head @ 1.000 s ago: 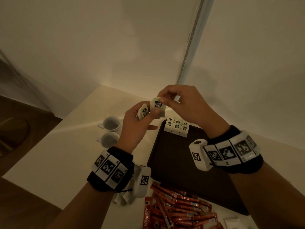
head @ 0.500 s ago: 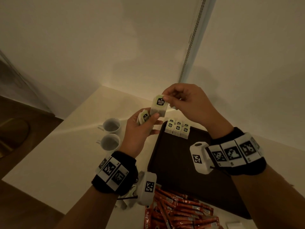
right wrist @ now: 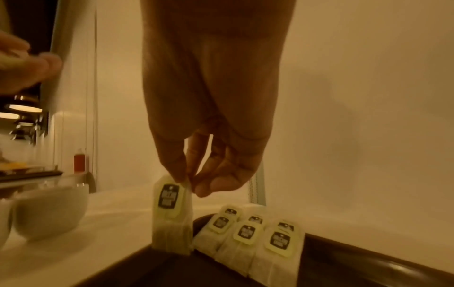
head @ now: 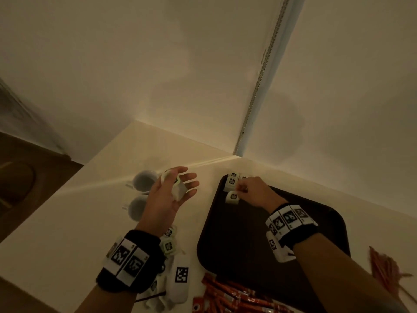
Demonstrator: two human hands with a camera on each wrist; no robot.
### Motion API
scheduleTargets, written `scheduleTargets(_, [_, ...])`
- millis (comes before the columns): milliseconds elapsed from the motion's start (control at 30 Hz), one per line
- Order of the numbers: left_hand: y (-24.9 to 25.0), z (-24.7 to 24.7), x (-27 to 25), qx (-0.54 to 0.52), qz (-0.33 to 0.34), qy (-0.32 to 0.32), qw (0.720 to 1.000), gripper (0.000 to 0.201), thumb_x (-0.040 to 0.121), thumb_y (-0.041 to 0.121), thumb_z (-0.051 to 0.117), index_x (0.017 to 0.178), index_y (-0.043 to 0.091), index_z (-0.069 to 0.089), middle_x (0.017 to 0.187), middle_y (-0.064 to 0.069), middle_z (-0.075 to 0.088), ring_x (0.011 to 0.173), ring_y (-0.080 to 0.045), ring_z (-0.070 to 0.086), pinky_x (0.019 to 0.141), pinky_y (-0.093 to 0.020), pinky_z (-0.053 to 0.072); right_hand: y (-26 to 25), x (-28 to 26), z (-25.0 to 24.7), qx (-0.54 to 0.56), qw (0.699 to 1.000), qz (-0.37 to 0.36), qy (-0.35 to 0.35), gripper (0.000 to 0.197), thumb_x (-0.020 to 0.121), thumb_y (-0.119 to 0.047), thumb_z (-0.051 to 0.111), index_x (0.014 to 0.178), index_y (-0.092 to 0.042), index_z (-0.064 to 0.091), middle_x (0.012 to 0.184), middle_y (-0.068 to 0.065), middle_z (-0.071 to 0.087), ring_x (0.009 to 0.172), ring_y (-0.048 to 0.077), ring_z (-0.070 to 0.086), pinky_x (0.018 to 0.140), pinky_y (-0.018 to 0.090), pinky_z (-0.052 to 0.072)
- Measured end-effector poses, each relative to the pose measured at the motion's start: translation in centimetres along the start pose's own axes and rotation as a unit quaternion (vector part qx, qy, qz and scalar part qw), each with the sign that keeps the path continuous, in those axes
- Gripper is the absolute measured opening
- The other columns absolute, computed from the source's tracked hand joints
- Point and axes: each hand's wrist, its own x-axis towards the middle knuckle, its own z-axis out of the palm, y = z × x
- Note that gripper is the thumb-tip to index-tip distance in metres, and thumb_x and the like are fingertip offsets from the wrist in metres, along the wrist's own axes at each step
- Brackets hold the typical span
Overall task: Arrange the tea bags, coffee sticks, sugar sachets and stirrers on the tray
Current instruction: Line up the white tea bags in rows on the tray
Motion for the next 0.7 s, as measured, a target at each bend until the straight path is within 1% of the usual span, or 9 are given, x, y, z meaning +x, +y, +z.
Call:
scheduleTargets(67, [-0.2, -0.1, 0.2, 0.007, -0.003, 0.002, 1.000, 0.020, 0.098, 0.021, 0.044, 0.100, 0.010, 0.061, 0.093, -0.008, 0.071, 0.082, -0.018, 0.070, 0.067, -0.025, 0.057, 0.7, 0.9, 0.4, -0.030, 0.998, -0.003, -0.050, 0.012, 0.089, -0.016, 0.060, 0.096, -0.010, 0.067, 0.103, 0.004, 0.064, 0.090, 0.011, 0.054, 0.081, 0.023, 0.043])
scheduleTargets(133, [-0.4, -0.2, 0.5, 0.009, -0.007, 0.004, 1.000, 0.020, 0.098, 0.021, 0.044, 0.099, 0.009, 0.061, 0.092, -0.009, 0.071, 0.080, -0.018, 0.070, 0.068, -0.024, 0.058, 1.0, 1.9, 0.8, -0.029, 0.996, -0.005, -0.083, 0.015, 0.090, -0.018, 0.059, 0.099, -0.009, 0.068, 0.102, 0.002, 0.064, 0.090, 0.009, 0.052, 0.082, 0.022, 0.041])
scheduleTargets(233, [-0.7, -0.4, 1.0, 0.005, -0.018, 0.012, 1.000, 0.021, 0.098, 0.021, 0.045, 0.100, 0.009, 0.061, 0.093, -0.010, 0.071, 0.082, -0.021, 0.070, 0.068, -0.025, 0.058, 1.5, 3.3, 1.5, -0.020, 0.994, 0.009, -0.108, 0.020, 0.091, -0.019, 0.059, 0.105, -0.008, 0.068, 0.107, 0.004, 0.065, 0.095, 0.012, 0.055, 0.083, 0.021, 0.038])
scheduleTargets(267, [-0.8, -0.4, 1.2, 0.001, -0.023, 0.011, 1.000, 0.022, 0.097, 0.022, 0.044, 0.100, 0.009, 0.061, 0.094, -0.010, 0.071, 0.083, -0.021, 0.070, 0.068, -0.025, 0.058, 1.7, 3.8, 1.9, -0.020, 0.994, 0.014, -0.103, 0.021, 0.091, -0.019, 0.059, 0.105, -0.007, 0.069, 0.108, 0.006, 0.066, 0.098, 0.015, 0.057, 0.083, 0.021, 0.038])
scheduleTargets(333, [-0.8, -0.5, 1.4, -0.007, -0.035, 0.008, 0.999, 0.027, 0.099, 0.025, 0.040, 0.101, 0.009, 0.061, 0.095, -0.012, 0.071, 0.084, -0.022, 0.070, 0.066, -0.025, 0.057, 2.2, 4.6, 2.5, -0.005, 0.997, 0.030, -0.065, 0.021, 0.090, -0.019, 0.060, 0.102, -0.006, 0.070, 0.107, 0.009, 0.068, 0.100, 0.019, 0.060, 0.080, 0.021, 0.039])
scheduleTargets(400, [-0.7, -0.5, 1.6, -0.011, -0.045, 0.003, 0.999, 0.033, 0.100, 0.030, 0.036, 0.102, 0.008, 0.060, 0.095, -0.012, 0.071, 0.083, -0.022, 0.070, 0.064, -0.025, 0.057, 2.7, 5.3, 3.0, 0.019, 0.998, 0.059, -0.012, 0.020, 0.089, -0.019, 0.061, 0.101, -0.006, 0.072, 0.105, 0.008, 0.069, 0.099, 0.019, 0.061, 0.078, 0.021, 0.038])
scheduleTargets(467, [-0.7, -0.6, 1.7, -0.011, -0.049, 0.002, 0.999, 0.037, 0.100, 0.034, 0.033, 0.104, 0.008, 0.059, 0.094, -0.012, 0.072, 0.083, -0.022, 0.070, 0.063, -0.024, 0.057, 3.1, 5.8, 3.3, 0.029, 0.996, 0.080, 0.021, 0.018, 0.088, -0.018, 0.062, 0.098, -0.006, 0.072, 0.104, 0.008, 0.070, 0.099, 0.020, 0.061, 0.079, 0.021, 0.039])
scheduleTargets(600, [-0.6, -0.7, 1.7, -0.010, -0.048, 0.001, 0.999, 0.045, 0.100, 0.040, 0.030, 0.107, 0.007, 0.059, 0.092, -0.011, 0.073, 0.081, -0.022, 0.071, 0.060, -0.024, 0.057, 3.3, 6.5, 3.8, 0.040, 0.993, 0.100, 0.044, 0.016, 0.088, -0.017, 0.063, 0.096, -0.006, 0.071, 0.103, 0.009, 0.069, 0.098, 0.021, 0.062, 0.082, 0.026, 0.043])
scheduleTargets(700, [-0.6, -0.6, 1.6, -0.004, -0.056, -0.002, 0.998, 0.050, 0.099, 0.045, 0.028, 0.106, 0.007, 0.060, 0.091, -0.011, 0.074, 0.077, -0.021, 0.072, 0.059, -0.024, 0.057, 3.5, 6.9, 4.0, 0.040, 0.992, 0.114, 0.047, 0.015, 0.088, -0.016, 0.061, 0.096, -0.006, 0.070, 0.104, 0.009, 0.068, 0.098, 0.021, 0.061, 0.082, 0.027, 0.044])
